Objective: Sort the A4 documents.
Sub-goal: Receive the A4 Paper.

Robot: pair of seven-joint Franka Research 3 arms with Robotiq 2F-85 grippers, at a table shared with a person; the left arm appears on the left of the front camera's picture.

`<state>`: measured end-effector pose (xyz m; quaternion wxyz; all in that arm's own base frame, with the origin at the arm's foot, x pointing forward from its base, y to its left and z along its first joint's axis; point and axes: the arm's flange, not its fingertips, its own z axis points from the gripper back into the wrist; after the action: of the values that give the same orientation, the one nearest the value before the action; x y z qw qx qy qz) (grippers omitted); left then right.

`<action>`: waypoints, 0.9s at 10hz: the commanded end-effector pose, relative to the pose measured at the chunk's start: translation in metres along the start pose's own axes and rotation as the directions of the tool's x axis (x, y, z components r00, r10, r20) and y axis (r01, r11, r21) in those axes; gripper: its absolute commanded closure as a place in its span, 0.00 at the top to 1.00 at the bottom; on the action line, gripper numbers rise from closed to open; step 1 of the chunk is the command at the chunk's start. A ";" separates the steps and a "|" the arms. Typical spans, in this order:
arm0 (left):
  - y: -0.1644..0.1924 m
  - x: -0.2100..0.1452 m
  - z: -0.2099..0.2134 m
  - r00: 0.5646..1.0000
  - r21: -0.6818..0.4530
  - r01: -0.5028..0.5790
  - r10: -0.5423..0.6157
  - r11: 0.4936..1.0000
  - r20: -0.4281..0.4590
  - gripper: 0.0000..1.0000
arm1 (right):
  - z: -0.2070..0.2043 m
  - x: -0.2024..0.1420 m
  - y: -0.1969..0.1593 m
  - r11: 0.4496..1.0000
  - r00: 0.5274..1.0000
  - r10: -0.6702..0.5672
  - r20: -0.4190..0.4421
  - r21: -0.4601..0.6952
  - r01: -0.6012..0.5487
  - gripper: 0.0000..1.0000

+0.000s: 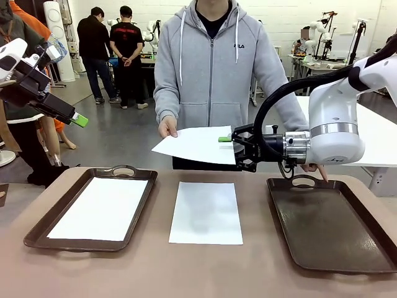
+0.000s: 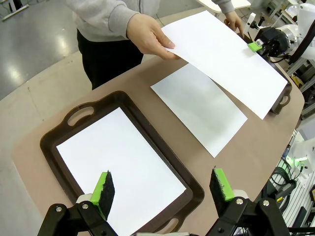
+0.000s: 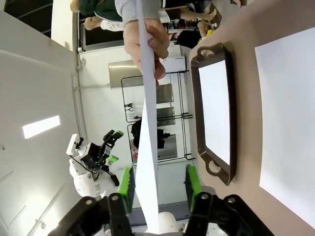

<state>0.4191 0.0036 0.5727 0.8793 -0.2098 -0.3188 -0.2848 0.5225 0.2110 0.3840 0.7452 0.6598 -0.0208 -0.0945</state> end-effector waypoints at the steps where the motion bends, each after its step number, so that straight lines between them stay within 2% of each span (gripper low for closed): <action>1: 0.002 -0.001 0.001 1.000 -0.009 0.019 -0.018 1.000 0.003 1.00 | 0.000 0.007 0.004 0.999 1.000 -0.018 0.000 0.037 0.018 0.28; 2: 0.002 -0.001 0.001 1.000 -0.009 0.019 -0.018 1.000 0.003 1.00 | 0.001 0.007 0.003 0.999 1.000 -0.020 -0.002 0.039 0.020 0.25; 3: 0.002 -0.001 0.001 1.000 -0.009 0.019 -0.018 1.000 0.003 1.00 | 0.001 0.007 0.004 0.999 1.000 -0.018 -0.009 0.036 0.018 0.10; 4: 0.002 -0.001 0.001 1.000 -0.009 0.019 -0.018 1.000 0.003 1.00 | 0.000 0.006 0.004 0.999 1.000 -0.014 -0.017 0.033 0.015 0.07; 5: 0.002 -0.001 0.001 1.000 -0.009 0.019 -0.018 1.000 0.003 1.00 | -0.002 0.005 0.004 0.999 1.000 -0.015 -0.024 0.031 0.015 0.00; 9: 0.002 -0.001 0.001 1.000 -0.009 0.019 -0.018 1.000 0.003 1.00 | -0.003 0.003 0.002 1.000 0.999 -0.015 -0.036 0.027 0.016 0.00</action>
<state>0.4191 0.0036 0.5727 0.8793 -0.2098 -0.3188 -0.2849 0.5225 0.2116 0.3866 0.7389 0.6680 -0.0146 -0.0876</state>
